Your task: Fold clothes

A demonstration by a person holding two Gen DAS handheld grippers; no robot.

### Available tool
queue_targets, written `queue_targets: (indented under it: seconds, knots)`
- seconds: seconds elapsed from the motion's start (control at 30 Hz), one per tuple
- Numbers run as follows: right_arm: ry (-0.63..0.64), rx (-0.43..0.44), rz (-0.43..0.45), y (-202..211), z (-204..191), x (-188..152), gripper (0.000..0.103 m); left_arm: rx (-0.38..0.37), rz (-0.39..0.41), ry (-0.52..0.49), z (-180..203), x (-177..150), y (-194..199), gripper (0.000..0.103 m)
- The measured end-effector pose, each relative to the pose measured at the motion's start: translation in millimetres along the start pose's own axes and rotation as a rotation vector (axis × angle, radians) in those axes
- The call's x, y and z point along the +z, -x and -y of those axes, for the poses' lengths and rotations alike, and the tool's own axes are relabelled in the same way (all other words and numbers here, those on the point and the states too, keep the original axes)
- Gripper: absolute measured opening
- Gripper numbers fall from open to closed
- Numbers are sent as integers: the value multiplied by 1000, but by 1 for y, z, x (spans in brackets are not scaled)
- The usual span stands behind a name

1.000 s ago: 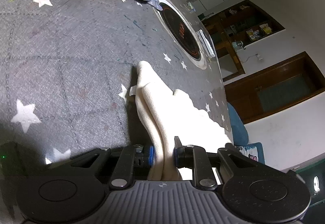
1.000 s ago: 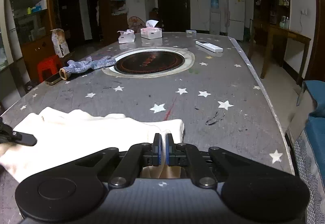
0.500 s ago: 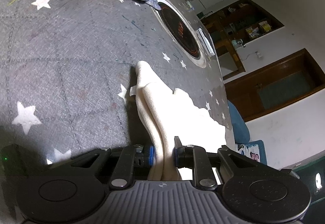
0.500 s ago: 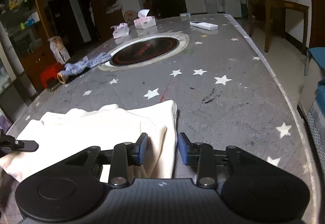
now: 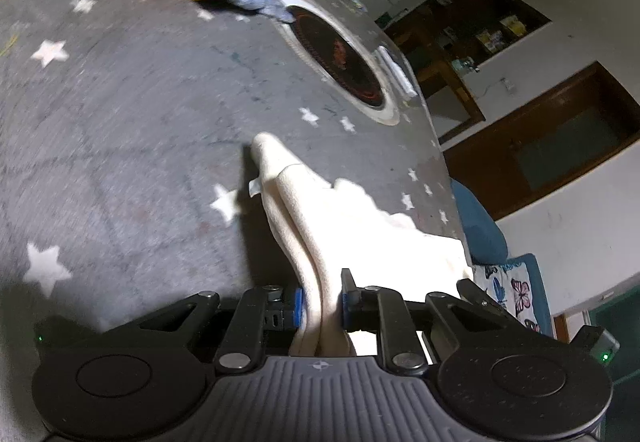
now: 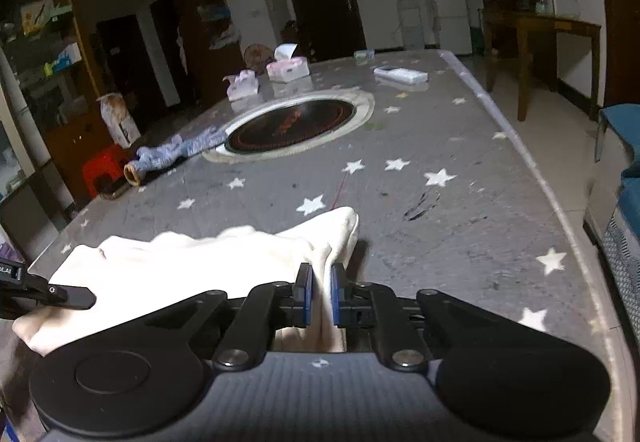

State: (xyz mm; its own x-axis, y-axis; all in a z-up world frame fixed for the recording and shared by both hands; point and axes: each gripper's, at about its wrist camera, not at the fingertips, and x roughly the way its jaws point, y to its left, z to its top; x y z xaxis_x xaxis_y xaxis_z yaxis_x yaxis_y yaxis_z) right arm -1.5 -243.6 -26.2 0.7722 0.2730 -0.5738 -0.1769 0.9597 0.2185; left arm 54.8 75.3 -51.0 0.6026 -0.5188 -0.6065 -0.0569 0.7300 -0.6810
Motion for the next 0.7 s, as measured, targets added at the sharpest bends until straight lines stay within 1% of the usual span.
queue_targets:
  seconds: [0.23, 0.53, 0.7]
  knots:
    - [20, -31, 56, 25, 0, 6, 8, -9, -9, -103, 34, 8, -3, 18]
    - [44, -101, 112, 56, 15, 20, 7, -27, -39, -214, 82, 12, -24, 18]
    - [43, -143, 139, 69, 30, 29, 7, -34, -61, -266, 110, 14, -42, 18]
